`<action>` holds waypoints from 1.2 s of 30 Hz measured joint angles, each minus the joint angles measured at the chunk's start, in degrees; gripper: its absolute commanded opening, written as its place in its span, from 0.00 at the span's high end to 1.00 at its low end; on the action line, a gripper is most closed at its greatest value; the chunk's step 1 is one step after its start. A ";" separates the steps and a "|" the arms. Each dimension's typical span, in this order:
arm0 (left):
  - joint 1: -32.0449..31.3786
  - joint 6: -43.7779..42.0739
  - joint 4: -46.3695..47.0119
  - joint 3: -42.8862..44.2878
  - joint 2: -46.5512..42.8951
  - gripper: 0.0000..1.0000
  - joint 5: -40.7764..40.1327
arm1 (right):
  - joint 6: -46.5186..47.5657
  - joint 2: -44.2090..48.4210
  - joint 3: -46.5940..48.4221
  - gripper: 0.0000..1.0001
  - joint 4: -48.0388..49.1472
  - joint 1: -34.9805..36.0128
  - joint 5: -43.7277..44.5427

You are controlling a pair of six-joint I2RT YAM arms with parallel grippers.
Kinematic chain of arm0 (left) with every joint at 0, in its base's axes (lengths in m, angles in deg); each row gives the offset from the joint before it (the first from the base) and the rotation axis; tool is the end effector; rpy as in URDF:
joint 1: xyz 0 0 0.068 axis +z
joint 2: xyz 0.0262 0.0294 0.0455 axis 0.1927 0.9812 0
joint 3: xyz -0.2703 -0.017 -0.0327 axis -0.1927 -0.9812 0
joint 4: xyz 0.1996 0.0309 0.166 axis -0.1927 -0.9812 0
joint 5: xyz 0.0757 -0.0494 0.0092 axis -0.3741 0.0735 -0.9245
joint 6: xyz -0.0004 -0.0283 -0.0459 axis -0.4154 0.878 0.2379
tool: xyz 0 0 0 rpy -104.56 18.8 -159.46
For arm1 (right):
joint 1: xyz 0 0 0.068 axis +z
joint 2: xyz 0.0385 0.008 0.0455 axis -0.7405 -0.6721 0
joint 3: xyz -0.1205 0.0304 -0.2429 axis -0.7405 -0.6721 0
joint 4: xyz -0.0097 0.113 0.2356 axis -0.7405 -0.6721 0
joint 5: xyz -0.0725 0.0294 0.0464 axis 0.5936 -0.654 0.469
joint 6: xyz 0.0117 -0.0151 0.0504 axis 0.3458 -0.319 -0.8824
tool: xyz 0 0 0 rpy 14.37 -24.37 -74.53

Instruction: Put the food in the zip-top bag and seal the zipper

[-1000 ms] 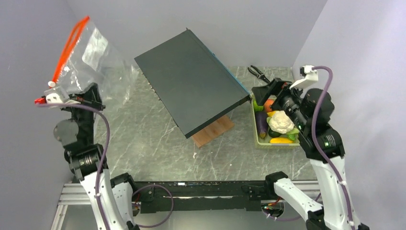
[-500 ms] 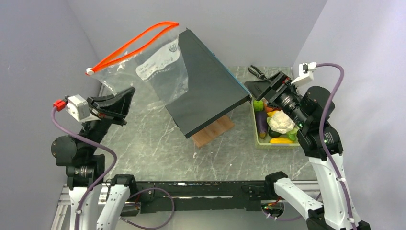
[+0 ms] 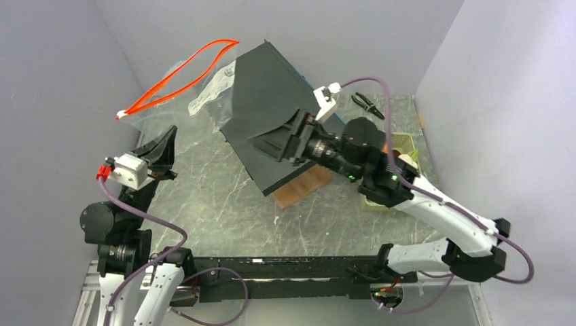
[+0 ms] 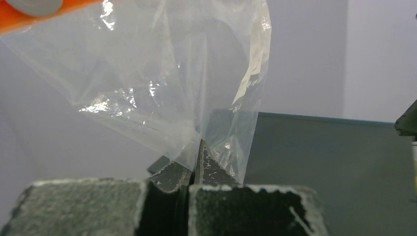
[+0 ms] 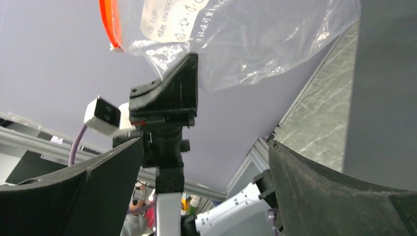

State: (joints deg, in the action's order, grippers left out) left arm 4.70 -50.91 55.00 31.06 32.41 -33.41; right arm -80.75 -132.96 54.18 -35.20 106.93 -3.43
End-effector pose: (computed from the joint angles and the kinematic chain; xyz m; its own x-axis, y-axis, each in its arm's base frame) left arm 0.0657 -0.0185 0.4436 0.5032 -0.0875 -0.8597 0.3849 0.9134 0.1324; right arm 0.1203 0.2026 0.4968 -0.7040 0.4475 -0.5514 -0.5085 0.2243 0.8313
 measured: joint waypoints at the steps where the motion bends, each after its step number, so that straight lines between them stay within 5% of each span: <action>1: 0.00 -1.77 0.11 -0.66 -0.94 1.00 -1.07 | -0.02 -1.46 0.92 0.02 0.17 1.57 1.31; 11: -0.02 -15.65 0.59 -7.63 -10.95 1.00 -9.62 | 0.83 -18.84 19.28 0.04 4.57 12.33 14.23; 22: -0.04 -21.31 -1.88 -10.27 -17.07 1.00 -14.19 | 3.26 -32.22 37.59 0.09 2.91 12.79 25.57; 31: -0.04 -22.62 -6.86 -11.82 -21.31 1.00 -15.93 | 5.68 -41.59 47.50 0.32 0.13 13.46 28.46; 36: -0.04 -22.73 -9.35 -12.13 -23.04 1.00 -16.55 | 7.30 -46.64 51.56 0.87 -1.68 14.01 30.18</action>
State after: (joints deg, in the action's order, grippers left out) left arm 4.65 -73.65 45.65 18.93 9.37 -49.96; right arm -73.45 -179.60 105.74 -36.88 120.94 26.76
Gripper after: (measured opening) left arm 0.011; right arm 0.408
